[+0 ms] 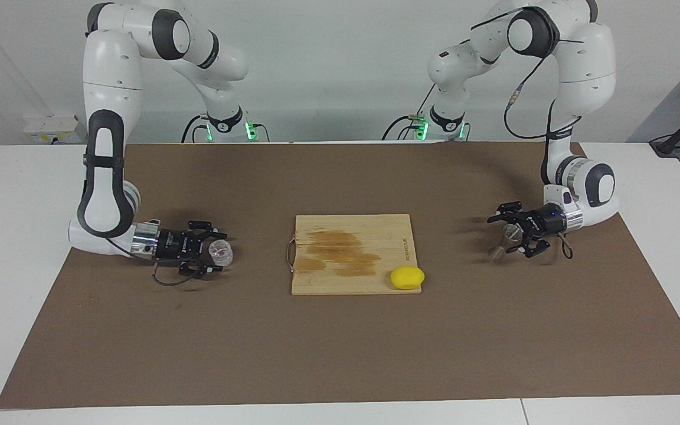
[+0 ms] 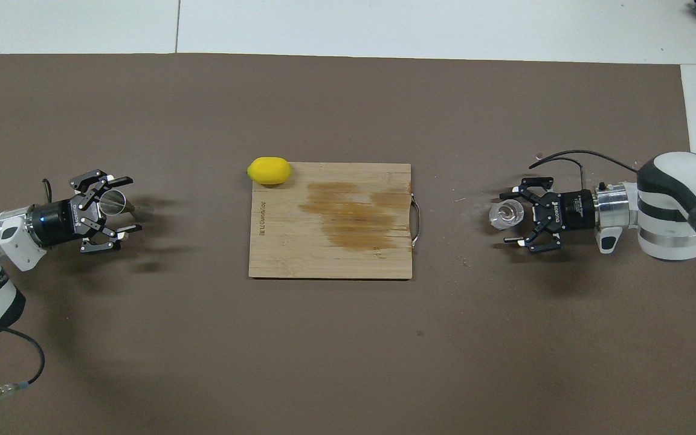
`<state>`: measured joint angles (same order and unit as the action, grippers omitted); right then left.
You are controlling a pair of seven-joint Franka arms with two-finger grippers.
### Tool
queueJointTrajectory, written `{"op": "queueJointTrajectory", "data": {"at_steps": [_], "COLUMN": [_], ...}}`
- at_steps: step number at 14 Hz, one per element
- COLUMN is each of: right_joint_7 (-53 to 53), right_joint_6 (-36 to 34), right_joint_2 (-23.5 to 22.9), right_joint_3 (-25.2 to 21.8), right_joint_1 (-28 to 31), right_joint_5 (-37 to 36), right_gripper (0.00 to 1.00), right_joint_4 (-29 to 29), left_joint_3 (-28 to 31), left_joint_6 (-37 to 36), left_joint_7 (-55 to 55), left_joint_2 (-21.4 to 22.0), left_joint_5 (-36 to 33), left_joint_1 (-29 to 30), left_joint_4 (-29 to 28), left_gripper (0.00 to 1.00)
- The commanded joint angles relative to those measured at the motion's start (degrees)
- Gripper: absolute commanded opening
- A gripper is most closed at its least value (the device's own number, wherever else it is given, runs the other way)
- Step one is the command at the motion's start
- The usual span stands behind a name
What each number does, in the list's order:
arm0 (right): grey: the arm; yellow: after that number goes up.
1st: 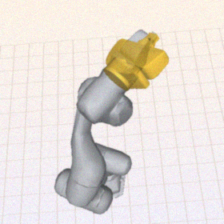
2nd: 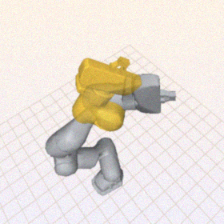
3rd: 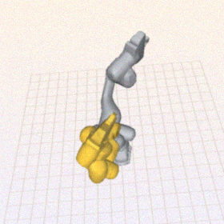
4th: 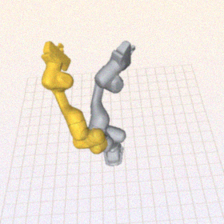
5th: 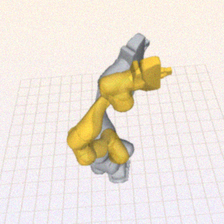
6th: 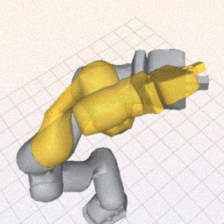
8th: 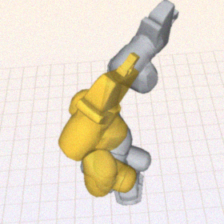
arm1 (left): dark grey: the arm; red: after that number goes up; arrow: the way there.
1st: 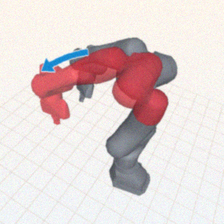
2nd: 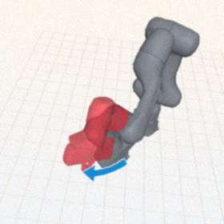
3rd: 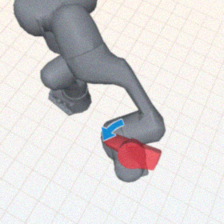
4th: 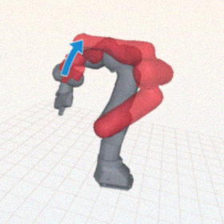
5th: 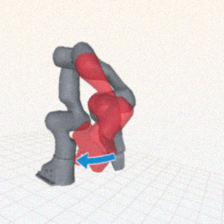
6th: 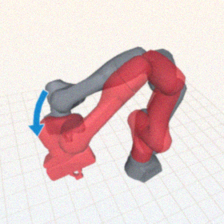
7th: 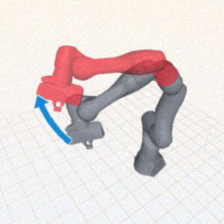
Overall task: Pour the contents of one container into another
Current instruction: 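Close the left gripper on the metal cup while the right gripper grips the glass cup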
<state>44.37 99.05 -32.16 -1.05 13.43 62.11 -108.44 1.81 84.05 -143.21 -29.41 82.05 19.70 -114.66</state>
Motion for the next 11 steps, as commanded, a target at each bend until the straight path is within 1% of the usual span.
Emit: {"op": "queueJointTrajectory", "data": {"at_steps": [1,3,4,5,6,7,8,9,10,11], "right_joint_7": [-0.43,-0.43,-0.43,-0.43,-0.51,-0.52,-0.52,-0.52,-0.52,-0.52], "right_joint_6": [0.09,0.00,0.00,-0.09,-0.09,-0.09,-0.17,-0.35,-0.53,-0.61], "right_joint_2": [-0.53,-0.53,-0.53,-0.53,-0.53,-0.53,-0.53,-0.53,-0.53,-0.36], "right_joint_3": [0.17,0.17,0.17,0.17,0.17,0.17,0.17,0.17,0.17,0.17], "right_joint_1": [0.28,0.28,0.28,0.28,0.28,0.36,0.37,0.37,0.37,0.45], "right_joint_5": [1.08,0.99,0.99,0.99,0.99,1.08,1.08,1.17,1.17,1.17], "right_gripper": [0.83,0.60,0.49,0.31,0.10,0.00,0.00,0.00,0.00,0.00], "right_joint_4": [0.25,0.25,0.25,0.25,0.33,0.51,0.60,0.69,0.69,0.77], "left_joint_3": [0.65,0.65,0.65,0.65,0.65,0.65,0.65,0.56,0.56,0.56], "left_joint_6": [1.21,1.30,1.30,1.30,1.47,1.73,1.74,1.74,1.74,1.74], "left_joint_7": [-2.07,-2.07,-2.42,-3.64,-4.61,-4.71,-4.71,-4.71,-4.71,-4.62], "left_joint_2": [0.23,0.23,0.23,0.23,0.23,0.23,0.23,0.23,0.23,0.23], "left_joint_5": [1.45,1.45,1.45,1.45,1.45,1.54,1.45,1.45,1.45,1.54], "left_joint_1": [-1.15,-1.24,-1.24,-1.24,-1.24,-1.24,-1.24,-1.33,-1.68,-1.94], "left_joint_4": [-1.09,-1.09,-1.09,-1.09,-1.01,-0.92,-0.74,-0.57,-0.48,-0.31], "left_gripper": [1.00,0.99,0.92,0.75,0.61,0.46,0.29,0.17,0.07,0.01]}}
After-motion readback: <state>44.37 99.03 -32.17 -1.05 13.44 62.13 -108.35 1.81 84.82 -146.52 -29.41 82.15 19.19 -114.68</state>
